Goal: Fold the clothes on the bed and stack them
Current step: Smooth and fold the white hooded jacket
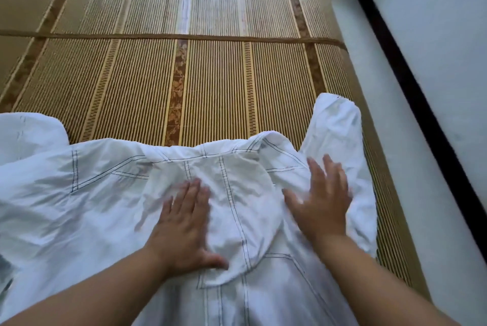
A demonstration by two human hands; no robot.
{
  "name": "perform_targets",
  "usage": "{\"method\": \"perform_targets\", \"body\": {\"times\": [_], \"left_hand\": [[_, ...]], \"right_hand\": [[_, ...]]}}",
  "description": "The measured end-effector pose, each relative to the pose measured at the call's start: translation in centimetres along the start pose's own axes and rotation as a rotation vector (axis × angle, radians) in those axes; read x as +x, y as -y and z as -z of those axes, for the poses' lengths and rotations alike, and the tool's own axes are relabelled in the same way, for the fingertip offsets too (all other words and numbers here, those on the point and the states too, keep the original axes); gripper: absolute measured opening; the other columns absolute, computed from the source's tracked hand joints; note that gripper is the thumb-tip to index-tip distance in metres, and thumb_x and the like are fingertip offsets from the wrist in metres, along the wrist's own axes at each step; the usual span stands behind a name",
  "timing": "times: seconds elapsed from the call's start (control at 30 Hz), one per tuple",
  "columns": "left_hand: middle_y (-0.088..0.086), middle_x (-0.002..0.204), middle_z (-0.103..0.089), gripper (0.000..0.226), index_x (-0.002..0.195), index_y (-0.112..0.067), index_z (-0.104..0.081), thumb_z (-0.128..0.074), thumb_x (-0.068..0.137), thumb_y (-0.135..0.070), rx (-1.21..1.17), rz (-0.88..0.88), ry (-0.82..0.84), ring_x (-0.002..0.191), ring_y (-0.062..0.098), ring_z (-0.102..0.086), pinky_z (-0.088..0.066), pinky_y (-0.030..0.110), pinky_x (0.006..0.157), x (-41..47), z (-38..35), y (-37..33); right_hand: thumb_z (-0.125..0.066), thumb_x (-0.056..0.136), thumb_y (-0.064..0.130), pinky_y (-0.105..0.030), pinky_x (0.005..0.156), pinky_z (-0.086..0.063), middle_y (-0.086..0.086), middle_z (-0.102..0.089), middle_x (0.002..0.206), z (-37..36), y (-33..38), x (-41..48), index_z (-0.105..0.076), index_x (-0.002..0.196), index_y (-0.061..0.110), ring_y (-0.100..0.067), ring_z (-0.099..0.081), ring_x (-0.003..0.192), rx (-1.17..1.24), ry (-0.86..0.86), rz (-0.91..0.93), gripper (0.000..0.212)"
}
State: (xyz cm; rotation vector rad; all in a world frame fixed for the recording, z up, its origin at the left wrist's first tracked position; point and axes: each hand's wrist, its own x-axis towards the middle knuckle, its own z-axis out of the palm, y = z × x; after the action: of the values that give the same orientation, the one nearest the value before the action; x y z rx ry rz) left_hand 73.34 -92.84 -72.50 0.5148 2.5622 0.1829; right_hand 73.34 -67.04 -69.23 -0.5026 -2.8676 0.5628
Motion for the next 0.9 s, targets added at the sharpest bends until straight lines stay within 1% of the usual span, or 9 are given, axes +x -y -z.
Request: {"method": "perform_targets", "body": {"times": [0.1, 0.17, 0.27, 0.4, 0.5, 0.6, 0.67, 0.8, 0.9], "left_hand": [[-0.004, 0.135, 0.056, 0.129, 0.131, -0.024, 0.045, -0.018, 0.048, -0.101, -0.003, -0.081, -0.025, 0.126, 0.017, 0.052, 0.02, 0.04, 0.111, 1.7, 0.9, -4.7], [-0.005, 0.143, 0.048, 0.125, 0.142, -0.025, 0.033, -0.032, 0.06, -0.093, -0.024, -0.115, -0.015, 0.127, 0.016, 0.049, 0.015, 0.041, 0.113, 3.3, 1.1, -8.2], [-0.003, 0.156, 0.029, 0.119, 0.151, -0.025, 0.016, -0.046, 0.068, -0.084, -0.077, -0.11, -0.009, 0.139, 0.016, 0.034, 0.009, 0.046, 0.115, 5.9, 1.0, -13.1], [0.0, 0.159, 0.021, 0.112, 0.149, -0.033, 0.012, -0.053, 0.07, -0.078, -0.131, 0.037, 0.046, 0.145, 0.025, 0.021, 0.002, 0.057, 0.113, 8.6, 1.1, -16.3], [0.001, 0.158, 0.024, 0.122, 0.15, -0.029, 0.015, -0.053, 0.065, -0.083, -0.117, 0.186, 0.1, 0.145, 0.03, 0.021, -0.002, 0.058, 0.113, 9.4, 0.9, -15.4], [0.002, 0.154, 0.033, 0.132, 0.148, -0.022, 0.023, -0.054, 0.061, -0.086, -0.086, 0.207, 0.108, 0.142, 0.031, 0.028, -0.002, 0.057, 0.114, 8.9, 0.0, -14.0], [0.002, 0.149, 0.041, 0.138, 0.145, -0.019, 0.029, -0.054, 0.058, -0.088, -0.081, 0.193, 0.115, 0.14, 0.03, 0.032, 0.0, 0.056, 0.115, 8.5, -0.5, -13.4], [0.001, 0.134, 0.055, 0.142, 0.124, -0.02, 0.048, -0.052, 0.054, -0.091, -0.049, 0.201, 0.167, 0.135, 0.03, 0.041, 0.006, 0.055, 0.114, 8.7, -0.7, -13.4], [0.0, 0.127, 0.06, 0.14, 0.121, -0.022, 0.05, -0.054, 0.054, -0.09, -0.04, 0.218, 0.204, 0.13, 0.029, 0.046, 0.01, 0.056, 0.113, 9.1, -0.9, -13.8]], "right_hand": [[-0.078, 0.067, 0.051, -0.057, 0.111, -0.017, -0.015, -0.005, 0.159, 2.6, -3.8, 4.9, -0.007, 0.152, 0.022, -0.034, -0.009, 0.144, -0.033, 0.132, -0.453, 0.115], [-0.081, 0.066, 0.048, -0.053, 0.111, -0.025, -0.015, -0.014, 0.157, 3.5, -5.6, 7.7, 0.004, 0.152, 0.019, -0.036, -0.021, 0.142, 0.183, 0.251, -0.715, 0.124], [-0.081, 0.07, 0.04, -0.044, 0.095, -0.045, -0.014, -0.045, 0.135, 4.0, -7.6, 9.5, -0.013, 0.148, 0.003, -0.037, -0.049, 0.122, 0.562, 0.271, -0.967, 0.11], [-0.071, 0.079, 0.016, -0.034, 0.063, -0.055, -0.014, -0.069, 0.1, 4.5, -9.2, 9.1, -0.063, 0.113, 0.0, -0.031, -0.066, 0.084, 0.798, 0.445, -0.954, 0.038], [-0.06, 0.084, 0.011, -0.045, 0.079, -0.056, -0.021, -0.066, 0.105, 6.2, -10.4, 7.8, -0.063, 0.094, 0.005, -0.031, -0.065, 0.089, 1.185, 0.222, -0.879, 0.013], [-0.054, 0.077, 0.017, -0.048, 0.096, -0.047, -0.02, -0.062, 0.123, 9.2, -14.1, 5.1, -0.06, 0.12, 0.005, -0.036, -0.061, 0.11, 1.885, 0.075, -0.742, 0.045], [-0.052, 0.075, 0.025, -0.049, 0.099, -0.046, -0.016, -0.06, 0.129, 10.6, -16.1, 3.4, -0.064, 0.123, 0.01, -0.036, -0.058, 0.118, 2.066, 0.064, -0.654, 0.051], [-0.039, 0.095, 0.054, -0.049, 0.091, -0.051, -0.015, -0.065, 0.123, 9.0, -17.1, 3.5, -0.065, 0.121, 0.013, -0.034, -0.062, 0.112, 1.904, 0.2, -0.84, 0.055], [-0.052, 0.089, 0.054, -0.045, 0.082, -0.051, -0.02, -0.067, 0.116, 7.5, -15.7, 5.6, -0.057, 0.124, 0.004, -0.034, -0.065, 0.106, 1.685, 0.294, -1.014, 0.061]]}}
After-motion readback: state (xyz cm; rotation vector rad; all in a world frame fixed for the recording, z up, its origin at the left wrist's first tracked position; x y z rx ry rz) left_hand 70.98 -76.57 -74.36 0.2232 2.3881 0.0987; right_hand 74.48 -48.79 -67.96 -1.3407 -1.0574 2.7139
